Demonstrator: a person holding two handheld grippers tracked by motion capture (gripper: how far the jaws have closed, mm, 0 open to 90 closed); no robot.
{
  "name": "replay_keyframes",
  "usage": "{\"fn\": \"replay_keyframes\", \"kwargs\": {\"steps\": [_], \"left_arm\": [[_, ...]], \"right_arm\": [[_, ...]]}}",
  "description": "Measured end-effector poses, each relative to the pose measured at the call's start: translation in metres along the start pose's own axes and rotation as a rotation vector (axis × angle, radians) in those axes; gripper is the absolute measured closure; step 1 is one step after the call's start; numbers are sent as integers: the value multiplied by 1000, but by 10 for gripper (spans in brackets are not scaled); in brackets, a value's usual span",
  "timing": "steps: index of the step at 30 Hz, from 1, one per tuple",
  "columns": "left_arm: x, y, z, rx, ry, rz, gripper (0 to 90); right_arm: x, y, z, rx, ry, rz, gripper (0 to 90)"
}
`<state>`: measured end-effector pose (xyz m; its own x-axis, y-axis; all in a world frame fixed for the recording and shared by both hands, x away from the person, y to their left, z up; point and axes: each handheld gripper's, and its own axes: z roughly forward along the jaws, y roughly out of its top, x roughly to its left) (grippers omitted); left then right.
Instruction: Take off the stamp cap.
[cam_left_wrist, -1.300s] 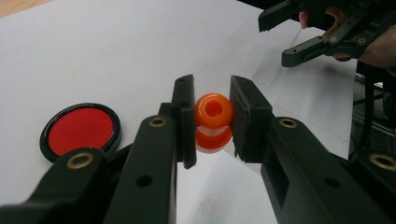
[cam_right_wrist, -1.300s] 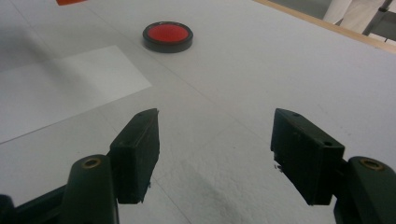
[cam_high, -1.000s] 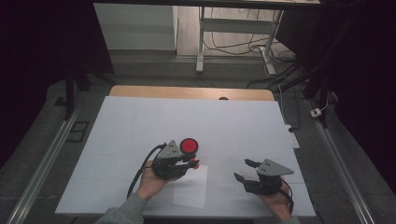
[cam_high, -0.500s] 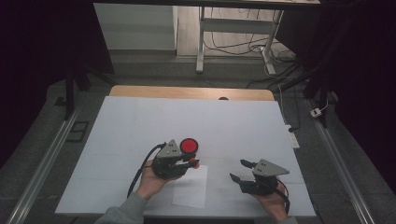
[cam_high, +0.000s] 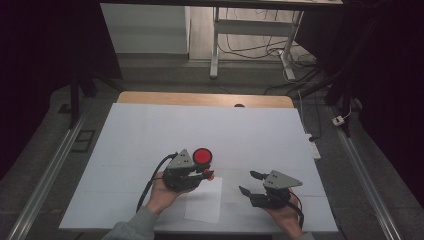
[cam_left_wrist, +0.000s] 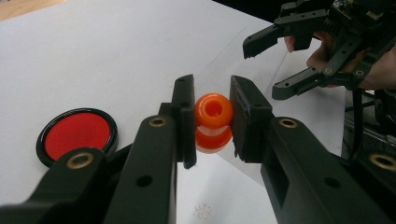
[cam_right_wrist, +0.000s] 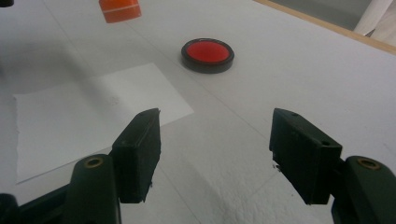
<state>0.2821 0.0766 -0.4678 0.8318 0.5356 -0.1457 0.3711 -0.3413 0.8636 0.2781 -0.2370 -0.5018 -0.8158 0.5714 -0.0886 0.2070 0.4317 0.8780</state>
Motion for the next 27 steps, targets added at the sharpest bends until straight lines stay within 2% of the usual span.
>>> {"fn": "replay_keyframes", "kwargs": {"steps": [4,12,19,27], "left_arm": [[0,0,1,1,-2,-1,728],[-1,0,3,-2,-18,-10,728],[-3,0,4,0,-21,-9,728],[-3,0,5,1,-30,-10,729]], "right_arm": [[4,3,3,-18,25,7,336],[16,13,15,-19,62,4,336],[32,21,25,-18,97,-28,336],[37,23,29,-8,96,-34,338]]}}
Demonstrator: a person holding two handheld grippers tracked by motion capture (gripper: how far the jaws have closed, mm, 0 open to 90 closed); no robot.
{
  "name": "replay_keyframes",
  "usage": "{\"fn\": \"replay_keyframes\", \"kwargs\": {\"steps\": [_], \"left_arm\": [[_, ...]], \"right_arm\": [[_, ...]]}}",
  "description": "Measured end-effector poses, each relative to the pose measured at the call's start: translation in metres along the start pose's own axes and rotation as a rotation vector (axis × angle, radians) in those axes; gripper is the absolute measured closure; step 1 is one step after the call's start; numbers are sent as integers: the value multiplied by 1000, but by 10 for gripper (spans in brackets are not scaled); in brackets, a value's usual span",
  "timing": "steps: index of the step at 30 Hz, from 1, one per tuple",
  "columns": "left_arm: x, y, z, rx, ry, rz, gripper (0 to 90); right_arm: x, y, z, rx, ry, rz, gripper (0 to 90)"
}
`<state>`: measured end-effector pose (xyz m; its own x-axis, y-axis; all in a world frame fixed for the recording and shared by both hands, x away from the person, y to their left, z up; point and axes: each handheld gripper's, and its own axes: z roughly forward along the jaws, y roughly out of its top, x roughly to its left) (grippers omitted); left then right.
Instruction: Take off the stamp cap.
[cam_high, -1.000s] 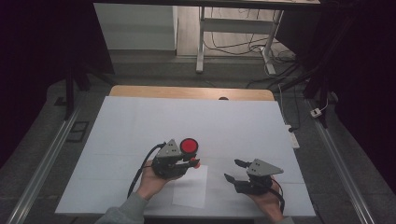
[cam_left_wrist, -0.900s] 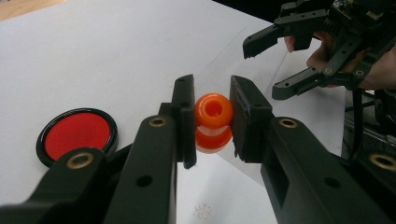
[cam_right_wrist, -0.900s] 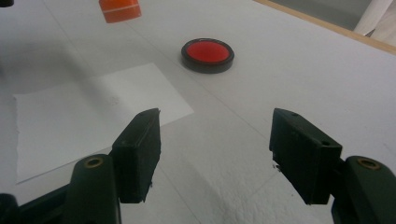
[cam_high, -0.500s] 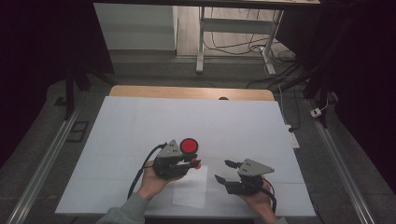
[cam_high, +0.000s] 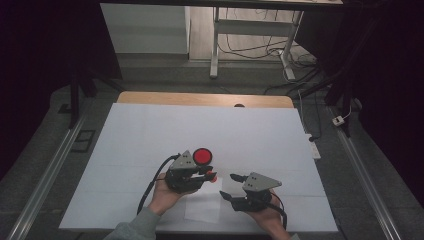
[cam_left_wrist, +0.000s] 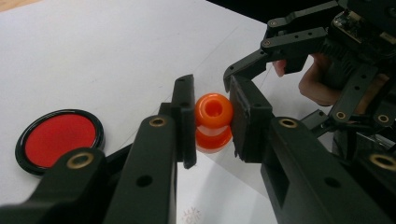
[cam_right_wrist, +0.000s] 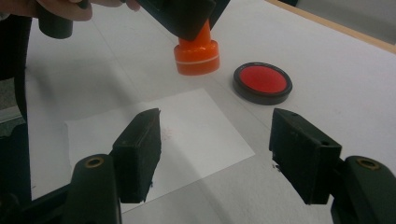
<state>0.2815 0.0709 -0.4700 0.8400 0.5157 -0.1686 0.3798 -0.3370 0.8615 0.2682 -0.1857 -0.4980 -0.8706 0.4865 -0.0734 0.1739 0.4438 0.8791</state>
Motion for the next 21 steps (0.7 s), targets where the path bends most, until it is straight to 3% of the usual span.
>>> {"fn": "replay_keyframes", "kwargs": {"steps": [21], "left_arm": [[-2,0,3,10,-6,4,728]], "right_arm": [[9,11,19,15,0,-29,391]]}}
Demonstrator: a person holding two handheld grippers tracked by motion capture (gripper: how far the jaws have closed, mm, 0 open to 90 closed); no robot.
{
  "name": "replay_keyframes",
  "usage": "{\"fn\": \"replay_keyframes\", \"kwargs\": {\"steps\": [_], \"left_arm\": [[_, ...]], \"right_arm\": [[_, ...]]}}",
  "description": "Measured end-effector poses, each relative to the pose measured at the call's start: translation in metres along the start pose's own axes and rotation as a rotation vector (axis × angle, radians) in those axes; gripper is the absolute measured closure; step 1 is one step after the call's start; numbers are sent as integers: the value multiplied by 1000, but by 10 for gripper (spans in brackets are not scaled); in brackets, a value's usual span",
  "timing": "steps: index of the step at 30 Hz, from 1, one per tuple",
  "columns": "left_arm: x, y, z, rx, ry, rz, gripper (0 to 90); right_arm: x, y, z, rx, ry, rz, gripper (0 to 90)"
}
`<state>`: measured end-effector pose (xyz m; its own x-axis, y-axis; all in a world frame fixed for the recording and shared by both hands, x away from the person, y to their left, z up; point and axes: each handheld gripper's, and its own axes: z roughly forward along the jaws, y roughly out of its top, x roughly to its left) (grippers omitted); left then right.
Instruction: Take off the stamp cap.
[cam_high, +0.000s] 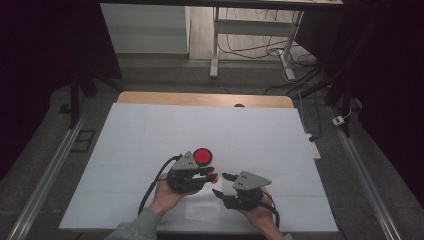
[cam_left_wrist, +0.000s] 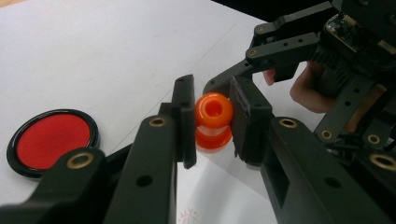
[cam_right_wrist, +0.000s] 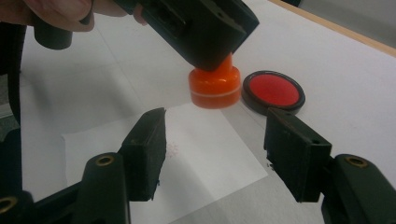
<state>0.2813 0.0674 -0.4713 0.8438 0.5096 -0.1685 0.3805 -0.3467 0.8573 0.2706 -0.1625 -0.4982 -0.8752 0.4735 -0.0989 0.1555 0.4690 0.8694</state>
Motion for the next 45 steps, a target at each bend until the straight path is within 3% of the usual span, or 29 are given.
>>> {"fn": "replay_keyframes", "kwargs": {"steps": [36,45], "left_arm": [[-2,0,2,4,-5,3,728],[-2,0,2,5,-4,4,728]], "right_arm": [[5,8,11,19,-37,-53,629],[5,8,11,16,-36,-58,634]]}}
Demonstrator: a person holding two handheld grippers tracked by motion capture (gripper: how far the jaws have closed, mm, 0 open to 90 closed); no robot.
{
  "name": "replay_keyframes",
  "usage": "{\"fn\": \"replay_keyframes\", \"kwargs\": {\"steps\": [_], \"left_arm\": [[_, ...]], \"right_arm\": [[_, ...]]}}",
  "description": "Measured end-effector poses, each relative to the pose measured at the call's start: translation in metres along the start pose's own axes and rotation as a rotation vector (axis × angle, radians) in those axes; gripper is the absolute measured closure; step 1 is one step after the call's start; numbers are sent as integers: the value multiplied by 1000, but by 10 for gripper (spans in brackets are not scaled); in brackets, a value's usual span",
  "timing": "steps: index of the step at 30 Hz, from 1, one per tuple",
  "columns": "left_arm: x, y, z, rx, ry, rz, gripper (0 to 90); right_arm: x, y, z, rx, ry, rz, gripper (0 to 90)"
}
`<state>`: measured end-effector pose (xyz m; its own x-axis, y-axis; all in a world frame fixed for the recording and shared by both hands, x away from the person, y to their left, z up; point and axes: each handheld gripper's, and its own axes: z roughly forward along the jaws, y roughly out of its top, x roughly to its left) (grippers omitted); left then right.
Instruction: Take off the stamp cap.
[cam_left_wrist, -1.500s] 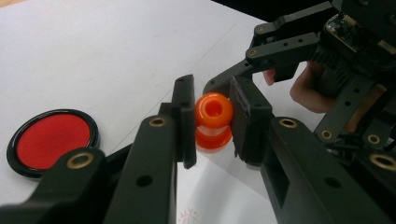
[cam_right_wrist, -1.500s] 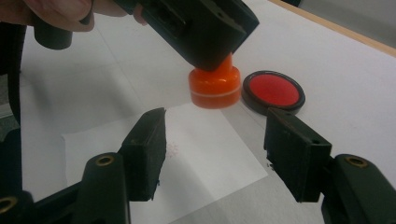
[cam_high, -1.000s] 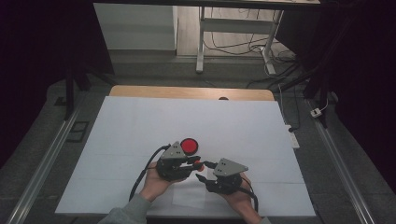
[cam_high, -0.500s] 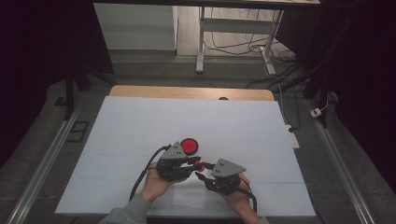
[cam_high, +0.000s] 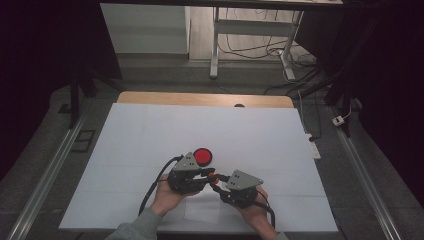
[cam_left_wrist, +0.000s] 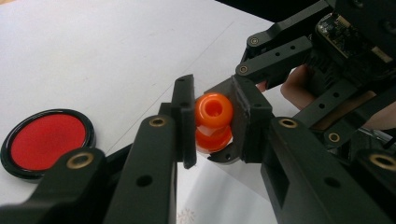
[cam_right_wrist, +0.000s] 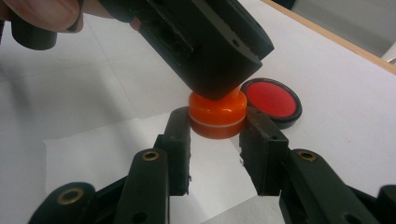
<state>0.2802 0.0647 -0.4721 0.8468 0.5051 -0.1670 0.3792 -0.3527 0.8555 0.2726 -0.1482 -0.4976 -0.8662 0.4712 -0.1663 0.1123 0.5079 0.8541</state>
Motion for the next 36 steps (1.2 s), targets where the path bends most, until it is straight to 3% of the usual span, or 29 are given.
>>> {"fn": "replay_keyframes", "kwargs": {"steps": [17,36], "left_arm": [[0,-1,0,-8,-4,0,730],[-1,-3,2,-21,3,0,733]], "right_arm": [[2,0,-2,1,-18,-28,647],[1,-3,-2,-1,-12,-3,651]]}}
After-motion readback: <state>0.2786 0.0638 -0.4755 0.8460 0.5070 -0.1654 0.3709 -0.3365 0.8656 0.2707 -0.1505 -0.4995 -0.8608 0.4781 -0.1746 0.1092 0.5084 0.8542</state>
